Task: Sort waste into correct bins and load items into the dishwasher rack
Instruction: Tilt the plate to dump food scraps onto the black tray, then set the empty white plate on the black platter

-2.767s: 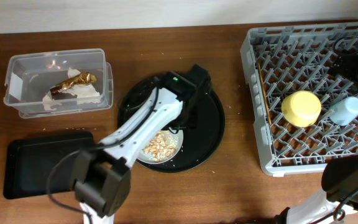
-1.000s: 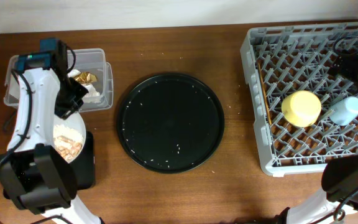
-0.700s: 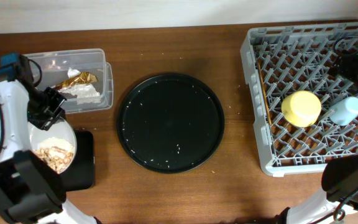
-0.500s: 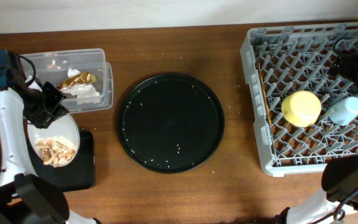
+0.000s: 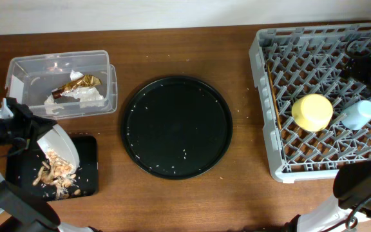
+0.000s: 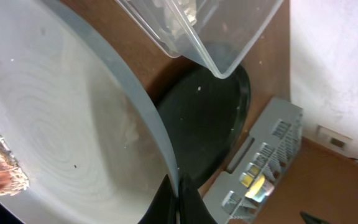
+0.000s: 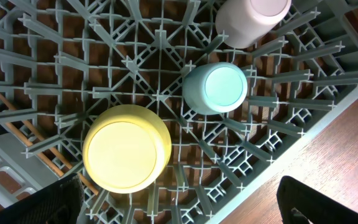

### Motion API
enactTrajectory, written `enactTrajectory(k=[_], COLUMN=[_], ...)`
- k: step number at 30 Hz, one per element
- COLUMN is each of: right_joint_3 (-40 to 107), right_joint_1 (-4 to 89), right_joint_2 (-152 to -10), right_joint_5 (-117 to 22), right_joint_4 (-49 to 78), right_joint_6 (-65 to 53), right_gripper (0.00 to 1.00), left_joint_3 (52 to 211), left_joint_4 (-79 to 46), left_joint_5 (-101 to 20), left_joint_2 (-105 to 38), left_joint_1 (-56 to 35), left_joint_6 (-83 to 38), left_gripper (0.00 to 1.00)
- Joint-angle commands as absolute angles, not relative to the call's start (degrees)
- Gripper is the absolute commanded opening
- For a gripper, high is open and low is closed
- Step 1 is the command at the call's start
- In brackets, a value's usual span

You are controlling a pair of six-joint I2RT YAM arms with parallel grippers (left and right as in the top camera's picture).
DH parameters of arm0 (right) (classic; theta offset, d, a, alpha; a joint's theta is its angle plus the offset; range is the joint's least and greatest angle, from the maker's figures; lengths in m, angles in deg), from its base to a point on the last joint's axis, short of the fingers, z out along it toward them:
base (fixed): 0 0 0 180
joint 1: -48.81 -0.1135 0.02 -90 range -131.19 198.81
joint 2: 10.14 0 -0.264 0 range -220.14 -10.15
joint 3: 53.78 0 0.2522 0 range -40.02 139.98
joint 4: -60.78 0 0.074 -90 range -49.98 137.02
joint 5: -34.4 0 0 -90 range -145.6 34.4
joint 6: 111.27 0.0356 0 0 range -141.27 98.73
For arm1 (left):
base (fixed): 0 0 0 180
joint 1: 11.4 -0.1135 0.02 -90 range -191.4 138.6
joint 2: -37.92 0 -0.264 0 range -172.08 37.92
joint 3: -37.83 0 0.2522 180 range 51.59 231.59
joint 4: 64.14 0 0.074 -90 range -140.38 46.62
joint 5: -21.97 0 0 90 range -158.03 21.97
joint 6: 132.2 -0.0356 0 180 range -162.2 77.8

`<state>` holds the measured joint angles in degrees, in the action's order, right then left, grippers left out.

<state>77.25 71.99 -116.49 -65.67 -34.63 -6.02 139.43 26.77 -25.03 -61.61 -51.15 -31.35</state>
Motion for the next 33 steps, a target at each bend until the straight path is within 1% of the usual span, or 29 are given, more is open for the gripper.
enactTrajectory(k=[1, 2, 4, 5, 8, 9, 10, 11, 12, 13, 14, 16, 17, 18, 19, 20, 21, 22, 23, 24, 26, 28, 30, 32, 33], right_joint_3=[78.04, 78.04, 78.04, 78.04, 78.04, 78.04, 78.04, 78.04, 78.04, 78.04, 78.04, 78.04, 78.04, 78.04, 78.04, 78.04, 78.04, 78.04, 78.04, 78.04, 78.04, 78.04, 78.04, 78.04, 78.04], right_joint_1=[72.07, 72.07, 72.07, 72.07, 72.07, 72.07, 72.07, 72.07, 72.07, 72.07, 72.07, 72.07, 72.07, 72.07, 72.07, 72.07, 72.07, 72.07, 72.07, 72.07, 72.07, 72.07, 72.07, 72.07, 72.07], right_joint_2=[-116.27, -116.27, -116.27, -116.25, -116.27, -116.27, -116.27, -116.27, -116.27, -116.27, -116.27, -116.27, -116.27, -116.27, -116.27, -116.25, -116.27, -116.27, -116.27, -116.27, -116.27, -116.27, -116.27, -116.27, -116.27], right_joint_5=[-66.39, -66.39, -66.39, -66.39, -66.39, -66.39, -66.39, -66.39, -66.39, -66.39, -66.39, -66.39, -66.39, -66.39, -66.39, -66.39, -66.39, -66.39, -66.39, -66.39, -66.39, -66.39, -66.39, -66.39, -66.39], right_joint_4=[-34.63, -34.63, -34.63, -34.63, -34.63, -34.63, -34.63, -34.63, -34.63, -34.63, -34.63, -34.63, -34.63, -34.63, -34.63, -34.63, -34.63, -34.63, -34.63, -34.63, -34.63, -34.63, -34.63, -34.63, -34.63], right_joint_6=[-5.54, -5.54, -5.54, -5.54, -5.54, -5.54, -5.54, -5.54, -5.54, -5.54, -5.54, -5.54, -5.54, -5.54, -5.54, -5.54, -5.54, -5.54, -5.54, -5.54, -5.54, -5.54, -5.54, -5.54, -5.54], right_gripper=[0.98, 0.98, 0.98, 0.98, 0.98, 0.98, 0.99, 0.98, 0.98, 0.98, 0.98, 0.99, 0.98, 0.98, 0.98, 0.98, 0.98, 0.98, 0.98, 0.98, 0.98, 0.98, 0.98, 0.98, 0.98], left_joint_3=[139.03, 139.03, 138.95, 138.95, 138.95, 138.95, 138.95, 138.95, 138.95, 138.95, 138.95, 138.95, 138.95, 138.95, 138.95, 138.95, 138.95, 138.95, 138.95, 138.95, 138.95, 138.97, 139.25, 140.21, 140.69], left_joint_4=[28.30, 27.53, 29.96, 27.60, 33.17, 31.86, 33.48, 32.95, 30.39, 34.39, 31.60, 35.95, 30.46, 36.45, 32.75, 35.49, 32.21, 38.90, 43.12, 45.39, 46.04, 46.37, 46.02, 40.60, 33.52], left_joint_5=[-18.19, -17.82, -12.68, -12.42, -12.29, -12.35, -12.85, -9.18, -10.86, -9.07, -8.48, -6.43, -7.54, -7.04, -6.43, -6.69, -6.03, -5.73, -1.27, -1.38, -1.38, -0.50, 2.27, 2.27, -0.09], left_joint_2=[-60.47, -60.47, -60.47, -60.47, -60.49, -60.49, -60.51, -60.51, -60.53, -60.51, -60.51, -60.45, -60.51, -60.51, -60.51, -60.51, -60.47, -60.43, -60.27, -60.16, -59.73, -56.84, -51.38, -47.55, -45.74], left_joint_1=[-53.42, -54.12, -55.56, -56.44, -57.99, -58.40, -58.60, -58.60, -58.62, -58.88, -58.93, -59.15, -59.19, -59.26, -59.26, -59.47, -59.56, -59.56, -59.56, -59.56, -59.36, -57.35, -51.10, -43.32, -37.42], left_joint_6=[-36.11, -36.07, -39.54, -39.24, -39.30, -39.28, -39.59, -43.28, -41.31, -43.28, -43.30, -45.38, -43.32, -44.63, -44.79, -44.88, -45.60, -47.39, -55.30, -55.87, -56.04, -55.98, -55.26, -48.81, -41.09], left_gripper=[0.01, 0.01, 0.01, 0.01, 0.01, 0.01, 0.01, 0.01, 0.01, 0.01, 0.01, 0.01, 0.01, 0.01, 0.01, 0.01, 0.01, 0.01, 0.01, 0.01, 0.01, 0.01, 0.01, 0.01, 0.01])
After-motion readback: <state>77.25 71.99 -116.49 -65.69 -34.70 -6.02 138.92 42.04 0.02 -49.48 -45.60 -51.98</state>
